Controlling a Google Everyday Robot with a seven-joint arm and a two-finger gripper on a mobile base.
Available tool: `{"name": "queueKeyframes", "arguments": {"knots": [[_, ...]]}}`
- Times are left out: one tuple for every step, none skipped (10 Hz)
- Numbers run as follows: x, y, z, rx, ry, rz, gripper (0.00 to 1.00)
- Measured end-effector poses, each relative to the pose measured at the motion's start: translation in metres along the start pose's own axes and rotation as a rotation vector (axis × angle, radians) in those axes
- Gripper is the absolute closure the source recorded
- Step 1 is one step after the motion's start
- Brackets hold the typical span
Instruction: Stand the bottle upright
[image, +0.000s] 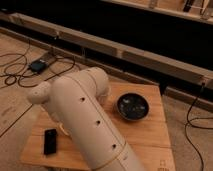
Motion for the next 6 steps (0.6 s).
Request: {"name": "queueKeyframes", "arguments": {"knots": [[0.000, 0.001, -0.002, -0.010, -0.011, 0.000, 0.88], [-0.002, 0.003, -0.006, -0.034, -0.038, 0.001, 0.96], [-0.006, 0.004, -0.014, -0.068, -0.089, 0.002, 1.00], [-0.008, 0.002, -0.024, -0.096, -0.146, 0.002, 1.00], [-0.008, -0.005, -0.039, -0.120, -0.218, 0.003, 1.00], [-0.007, -0.009, -0.051, -0.131, -0.268, 0.003, 1.00]]}}
